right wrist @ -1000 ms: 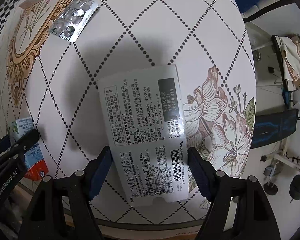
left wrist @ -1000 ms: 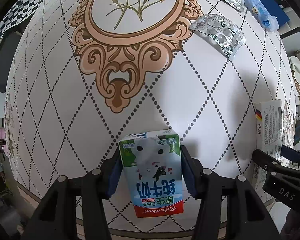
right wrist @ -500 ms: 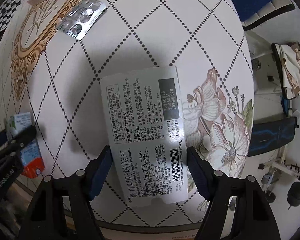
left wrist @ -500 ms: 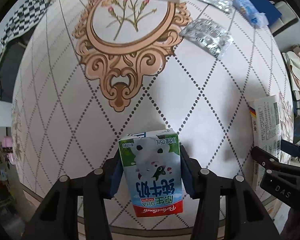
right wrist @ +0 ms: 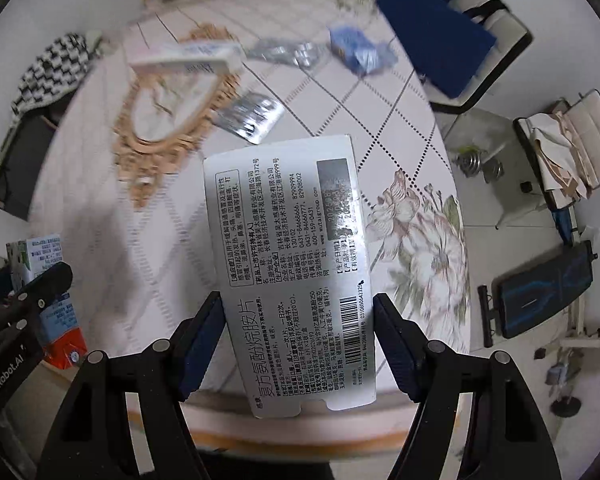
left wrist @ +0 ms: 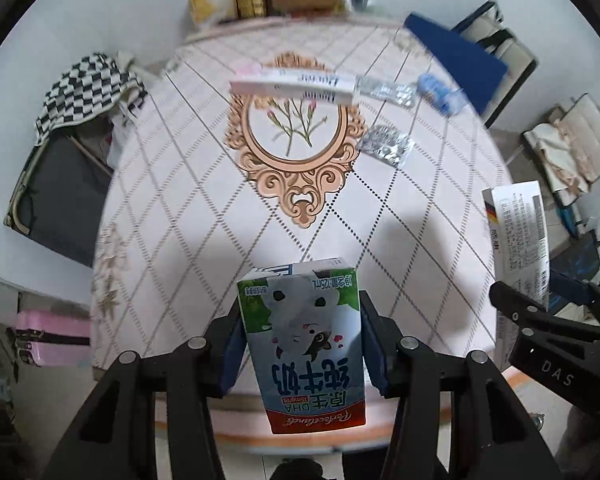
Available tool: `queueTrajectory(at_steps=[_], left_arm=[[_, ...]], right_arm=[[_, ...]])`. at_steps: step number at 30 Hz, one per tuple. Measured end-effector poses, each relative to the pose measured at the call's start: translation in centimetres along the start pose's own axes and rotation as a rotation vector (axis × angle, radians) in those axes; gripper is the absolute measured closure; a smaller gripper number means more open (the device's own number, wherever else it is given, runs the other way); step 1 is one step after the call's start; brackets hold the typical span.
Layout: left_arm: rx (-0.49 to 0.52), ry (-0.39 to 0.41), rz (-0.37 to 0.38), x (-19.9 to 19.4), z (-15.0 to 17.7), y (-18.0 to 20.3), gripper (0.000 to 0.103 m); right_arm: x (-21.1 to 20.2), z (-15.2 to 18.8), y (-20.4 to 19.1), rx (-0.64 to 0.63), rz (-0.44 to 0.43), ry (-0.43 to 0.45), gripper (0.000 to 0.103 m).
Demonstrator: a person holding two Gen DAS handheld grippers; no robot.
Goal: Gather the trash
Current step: 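Carry the carton and sheet toward the trash bin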
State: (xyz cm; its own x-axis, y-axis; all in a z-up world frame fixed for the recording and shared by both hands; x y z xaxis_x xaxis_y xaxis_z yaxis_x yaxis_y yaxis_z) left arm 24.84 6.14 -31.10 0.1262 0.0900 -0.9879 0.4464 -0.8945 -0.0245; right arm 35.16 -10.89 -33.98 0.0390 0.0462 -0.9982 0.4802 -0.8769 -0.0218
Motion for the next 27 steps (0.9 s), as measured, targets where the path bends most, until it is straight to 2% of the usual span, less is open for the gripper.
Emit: queueTrajectory(at_steps=[2,5,7,10,13,15,19,23,27], left_arm=[[0.011,0.034,0.023,-1.8,2.1,-1.2,0.056],[0.034,0.059,0.064,-3.5,6.1,-2.7,0.056],[0.045,0.047,0.084,-3.5,8.5,-3.5,0.056],[0.041,-0.021,0.121,-2.0,13.3,-4.4,0.056],[0.033,-0.108,0.149,0.6,17.5,-4.7,0.056],[0.023,-0.176,0.154,3.2,20.4,-5.0,0.056],[-0.042,-0.335,0.185,10.9,25.0,-5.8,0.056],[-0.105,-0.432,0.201,19.6,26.9,-5.9,0.056],[-0.142,-0.499,0.234,29.6,27.8,-5.2,0.055]], right_arm=[[-1.5,1.4,-1.0,0.016,-0.02,0.023,0.027],[-3.4,6.1,-3.6,0.054,-0.065,0.042,0.027],[-3.9,9.1,-4.7,0.075,-0.085,0.05,0.027],[-3.4,14.4,-6.2,0.119,-0.125,0.022,0.027],[-1.1,20.3,-7.4,0.146,-0.165,-0.064,0.027],[1.3,24.3,-8.2,0.154,-0.186,-0.132,0.027],[7.3,29.6,-8.6,0.179,-0.211,-0.253,0.027],[15.4,32.2,-8.3,0.195,-0.212,-0.335,0.027],[26.5,32.8,-7.6,0.217,-0.218,-0.389,0.027]])
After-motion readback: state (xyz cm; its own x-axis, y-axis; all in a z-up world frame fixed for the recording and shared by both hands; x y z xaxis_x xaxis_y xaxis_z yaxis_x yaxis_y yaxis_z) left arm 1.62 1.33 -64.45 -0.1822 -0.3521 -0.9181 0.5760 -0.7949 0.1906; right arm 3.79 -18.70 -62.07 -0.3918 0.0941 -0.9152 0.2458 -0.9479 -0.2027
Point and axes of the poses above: each gripper's, at about its wrist camera, not at the fingertips, and x roughly the way its jaws point, y to its right, z to its underside, the point moved 10 cm from there along x, roughly the way its jaws point, and after that the axes turned 13 degrees about -y, right-handed, at the moved point
